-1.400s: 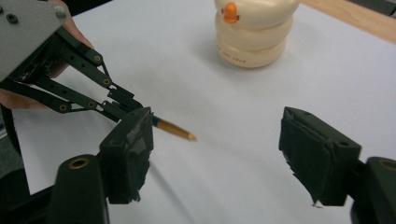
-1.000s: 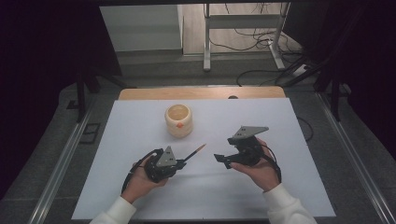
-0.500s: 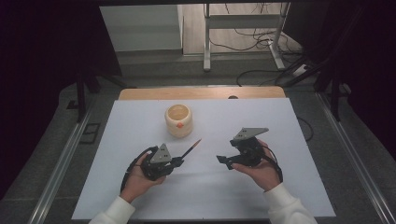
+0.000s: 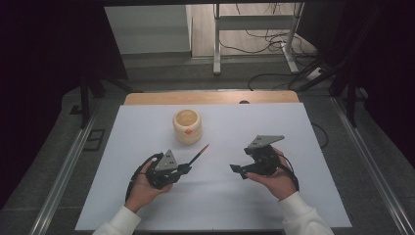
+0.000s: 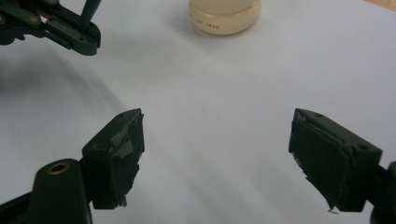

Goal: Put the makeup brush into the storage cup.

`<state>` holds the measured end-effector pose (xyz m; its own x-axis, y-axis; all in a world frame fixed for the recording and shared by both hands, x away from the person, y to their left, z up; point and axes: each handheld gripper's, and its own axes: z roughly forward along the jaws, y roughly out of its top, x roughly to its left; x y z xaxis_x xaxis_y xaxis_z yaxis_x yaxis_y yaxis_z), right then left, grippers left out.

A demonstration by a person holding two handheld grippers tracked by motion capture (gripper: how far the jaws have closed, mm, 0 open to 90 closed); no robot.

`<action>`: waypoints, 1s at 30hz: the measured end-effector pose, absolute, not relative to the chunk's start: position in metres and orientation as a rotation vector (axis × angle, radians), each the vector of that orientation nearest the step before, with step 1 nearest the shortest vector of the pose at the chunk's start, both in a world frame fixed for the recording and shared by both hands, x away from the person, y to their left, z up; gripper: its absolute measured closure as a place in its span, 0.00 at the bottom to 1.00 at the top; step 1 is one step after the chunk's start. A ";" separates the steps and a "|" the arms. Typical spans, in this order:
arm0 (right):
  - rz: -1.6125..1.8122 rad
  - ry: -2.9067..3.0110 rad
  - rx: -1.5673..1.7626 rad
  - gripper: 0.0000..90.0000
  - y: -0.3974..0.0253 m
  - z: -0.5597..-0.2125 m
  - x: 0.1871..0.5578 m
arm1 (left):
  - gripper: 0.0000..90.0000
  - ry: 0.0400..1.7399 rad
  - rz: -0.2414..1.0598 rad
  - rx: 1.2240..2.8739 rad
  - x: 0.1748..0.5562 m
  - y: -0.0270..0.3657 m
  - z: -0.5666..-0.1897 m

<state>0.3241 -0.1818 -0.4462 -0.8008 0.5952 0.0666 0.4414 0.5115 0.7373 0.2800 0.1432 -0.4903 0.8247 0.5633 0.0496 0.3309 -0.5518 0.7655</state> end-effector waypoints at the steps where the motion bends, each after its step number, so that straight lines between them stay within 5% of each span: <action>1: 1.161 2.557 0.887 0.20 -0.183 -0.447 0.324 | 0.94 0.651 0.373 2.198 0.280 0.144 -0.490; 30: 1.128 2.485 1.017 0.17 -0.238 -0.469 0.313 | 0.94 0.684 0.381 2.145 0.279 0.153 -0.487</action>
